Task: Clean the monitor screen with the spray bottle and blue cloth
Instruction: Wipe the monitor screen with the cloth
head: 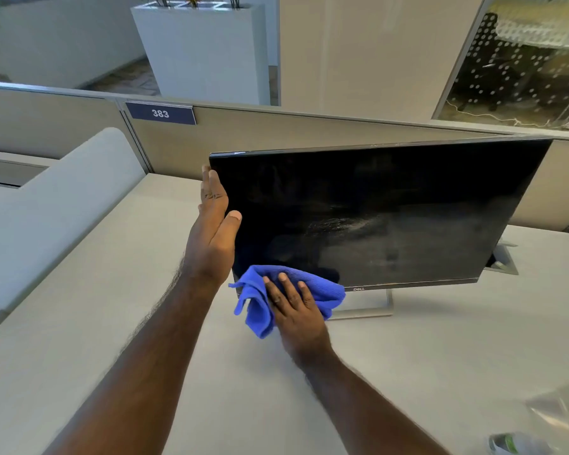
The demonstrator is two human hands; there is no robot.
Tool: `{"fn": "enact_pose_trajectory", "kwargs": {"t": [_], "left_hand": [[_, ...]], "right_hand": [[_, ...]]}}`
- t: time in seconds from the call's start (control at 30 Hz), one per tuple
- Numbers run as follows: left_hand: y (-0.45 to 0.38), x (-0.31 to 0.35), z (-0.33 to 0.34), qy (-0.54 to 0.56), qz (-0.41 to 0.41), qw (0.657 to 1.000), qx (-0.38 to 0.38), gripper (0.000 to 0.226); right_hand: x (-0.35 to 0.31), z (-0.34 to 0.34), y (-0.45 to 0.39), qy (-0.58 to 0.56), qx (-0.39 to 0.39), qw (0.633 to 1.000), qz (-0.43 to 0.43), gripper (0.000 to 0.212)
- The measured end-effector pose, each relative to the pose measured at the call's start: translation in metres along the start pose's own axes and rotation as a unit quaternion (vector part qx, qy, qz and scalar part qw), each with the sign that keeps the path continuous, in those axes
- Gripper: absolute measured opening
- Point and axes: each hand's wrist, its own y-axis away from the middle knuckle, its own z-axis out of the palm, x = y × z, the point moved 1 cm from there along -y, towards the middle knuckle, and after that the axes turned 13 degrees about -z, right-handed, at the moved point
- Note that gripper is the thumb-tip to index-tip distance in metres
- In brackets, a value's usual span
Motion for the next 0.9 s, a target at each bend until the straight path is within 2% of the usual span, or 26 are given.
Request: {"fn": "enact_pose_trajectory", "kwargs": {"t": [0.13, 0.27, 0.3, 0.33, 0.4, 0.47, 0.5, 0.53, 0.57, 0.63, 0.7, 0.77, 0.83, 0.9], "left_hand": [[0.000, 0.003, 0.000, -0.021, 0.013, 1.000, 0.009, 0.069], [-0.001, 0.012, 0.003, -0.093, 0.043, 0.994, 0.034, 0.070], [-0.002, 0.014, 0.004, -0.117, 0.048, 0.991, 0.039, 0.070], [-0.003, 0.016, 0.005, -0.140, 0.050, 0.988, 0.044, 0.070], [-0.005, 0.020, 0.008, -0.184, 0.050, 0.980, 0.059, 0.070], [-0.007, 0.022, 0.010, -0.232, 0.053, 0.968, 0.078, 0.070], [-0.007, 0.023, 0.011, -0.257, 0.056, 0.961, 0.085, 0.070], [-0.007, 0.024, 0.013, -0.279, 0.058, 0.954, 0.091, 0.070], [-0.008, 0.025, 0.015, -0.297, 0.060, 0.948, 0.095, 0.071], [-0.007, 0.028, 0.019, -0.323, 0.062, 0.939, 0.100, 0.071], [-0.007, 0.031, 0.023, -0.337, 0.066, 0.934, 0.099, 0.070], [-0.006, 0.035, 0.029, -0.346, 0.069, 0.931, 0.095, 0.070], [-0.007, 0.038, 0.034, -0.346, 0.073, 0.931, 0.089, 0.070], [-0.008, 0.042, 0.039, -0.346, 0.079, 0.931, 0.084, 0.070]], "right_hand": [[0.018, -0.007, 0.026, 0.030, -0.011, 0.997, 0.066, 0.066], [0.043, -0.016, 0.050, 0.026, 0.050, 0.987, 0.153, 0.056], [0.047, -0.018, 0.058, 0.018, 0.073, 0.978, 0.197, 0.056], [0.054, -0.023, 0.064, -0.019, 0.098, 0.958, 0.268, 0.057], [0.072, -0.039, 0.067, -0.178, 0.143, 0.883, 0.409, 0.045], [0.096, -0.060, 0.062, -0.334, 0.239, 0.818, 0.402, 0.006], [0.109, -0.065, 0.058, -0.364, 0.267, 0.805, 0.384, 0.015], [0.119, -0.071, 0.056, -0.355, 0.269, 0.810, 0.381, 0.014], [0.124, -0.074, 0.056, -0.311, 0.248, 0.818, 0.417, 0.004], [0.128, -0.072, 0.056, -0.152, 0.177, 0.838, 0.493, 0.025], [0.125, -0.074, 0.041, -0.072, 0.235, 0.867, 0.434, 0.027], [0.115, -0.081, 0.016, -0.053, 0.288, 0.883, 0.367, 0.029], [0.102, -0.078, -0.006, -0.057, 0.268, 0.897, 0.347, 0.034], [0.079, -0.069, -0.023, -0.071, 0.214, 0.916, 0.333, 0.042]]}}
